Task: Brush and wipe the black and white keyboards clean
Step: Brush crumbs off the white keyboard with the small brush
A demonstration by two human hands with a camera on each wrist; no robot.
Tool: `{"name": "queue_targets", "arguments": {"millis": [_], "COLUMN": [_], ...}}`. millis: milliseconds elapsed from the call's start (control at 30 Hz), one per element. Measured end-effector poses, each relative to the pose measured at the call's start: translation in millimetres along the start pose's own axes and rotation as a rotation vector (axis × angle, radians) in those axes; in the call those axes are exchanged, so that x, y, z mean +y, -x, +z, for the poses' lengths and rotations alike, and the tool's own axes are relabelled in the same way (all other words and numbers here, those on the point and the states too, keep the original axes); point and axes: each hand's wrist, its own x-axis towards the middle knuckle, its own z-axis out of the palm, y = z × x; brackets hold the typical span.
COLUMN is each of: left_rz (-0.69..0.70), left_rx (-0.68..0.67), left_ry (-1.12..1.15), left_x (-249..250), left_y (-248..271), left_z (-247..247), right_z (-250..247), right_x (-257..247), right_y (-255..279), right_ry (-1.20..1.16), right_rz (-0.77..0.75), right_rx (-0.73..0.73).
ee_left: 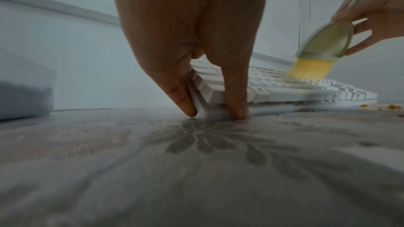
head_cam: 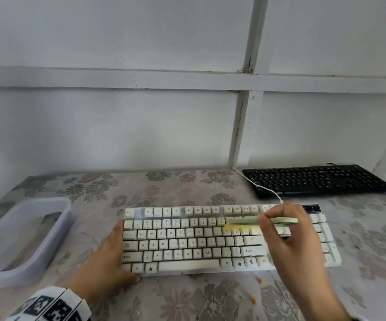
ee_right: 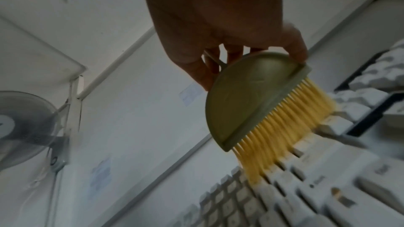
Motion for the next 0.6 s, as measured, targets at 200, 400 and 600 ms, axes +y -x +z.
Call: {"name": "queue_targets", "arguments": {"millis": [200,400,600], "left_rz": [0.024,0.013,0.016], "left_rx": [0.006,0.001,-0.018], "left_ry": [0.004,0.008,0.019], "left_x": [-1,-9,-13], "left_y": [-1,-5,-5], "left_z": [0,2,3], "right_z": [-1,-8,-15], "right_x": [2,-2,9], "right_y": [4,0,-2], "right_ry": [-0.066,0.006,-0.04], "right_rz": [-0.034,-0.105,-0.007], "right_rx": [-0.026,0.027,-0.045]}}
